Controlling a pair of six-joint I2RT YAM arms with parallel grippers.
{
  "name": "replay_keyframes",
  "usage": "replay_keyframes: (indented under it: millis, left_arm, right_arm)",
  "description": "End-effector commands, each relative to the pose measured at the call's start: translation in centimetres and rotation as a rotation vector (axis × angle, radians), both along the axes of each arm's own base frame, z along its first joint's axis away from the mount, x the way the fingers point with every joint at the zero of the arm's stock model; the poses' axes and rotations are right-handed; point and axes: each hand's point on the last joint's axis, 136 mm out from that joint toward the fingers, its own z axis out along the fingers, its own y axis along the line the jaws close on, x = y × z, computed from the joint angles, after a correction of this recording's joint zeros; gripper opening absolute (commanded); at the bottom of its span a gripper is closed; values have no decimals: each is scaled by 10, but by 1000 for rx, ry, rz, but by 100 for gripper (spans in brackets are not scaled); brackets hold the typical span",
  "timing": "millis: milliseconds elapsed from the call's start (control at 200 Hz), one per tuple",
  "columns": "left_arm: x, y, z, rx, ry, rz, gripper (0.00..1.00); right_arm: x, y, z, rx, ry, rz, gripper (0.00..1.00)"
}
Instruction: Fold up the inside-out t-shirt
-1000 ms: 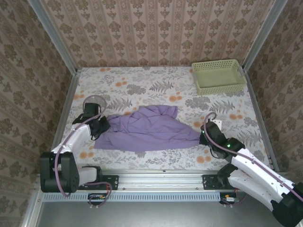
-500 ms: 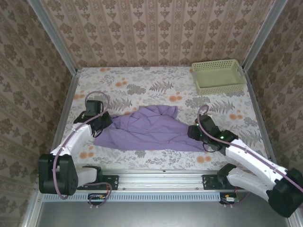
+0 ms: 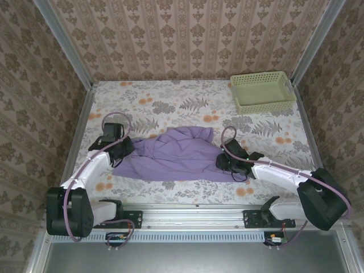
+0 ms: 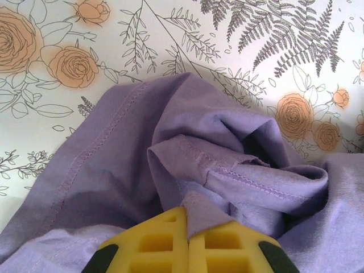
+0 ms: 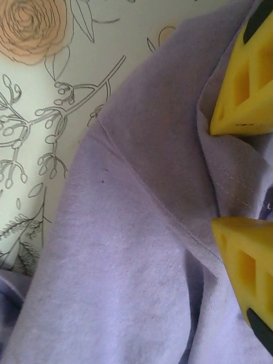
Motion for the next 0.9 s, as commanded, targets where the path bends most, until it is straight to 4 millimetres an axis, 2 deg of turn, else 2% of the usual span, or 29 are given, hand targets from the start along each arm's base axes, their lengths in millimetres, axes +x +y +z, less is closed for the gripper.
replay_keyframes:
  millis: [0, 95, 195, 365, 560, 745, 760, 835, 895]
  left_arm:
    - [0, 2, 2, 8, -11, 10, 0]
    - [0, 2, 2, 7, -11, 10, 0]
    - [0, 3, 2, 13, -12, 12, 0]
    - [1, 4, 0, 21, -7, 12, 0]
    - [6, 2, 6, 18, -26, 1, 0]
    - [23, 4, 15, 51, -37, -5, 0]
    - [25, 5, 14, 57, -34, -5, 0]
    - [35, 7, 10, 64, -9, -2, 1]
    - [43, 3, 7, 24, 7, -17, 1]
  right_arm:
    - [11, 14, 13, 34, -35, -1, 38]
    - [14, 16, 17, 21, -44, 7, 29]
    - [15, 9, 27, -29, -64, 7, 13]
    - [18, -5, 54, -111, -130, 7, 0]
    - [33, -14, 72, -158, -162, 5, 0]
    - [80, -20, 77, -191, -168, 5, 1]
    - [84, -19, 69, -203, -151, 9, 2]
    - [105, -21, 60, -218, -134, 19, 9]
    - [119, -31, 57, -310, -142, 27, 24]
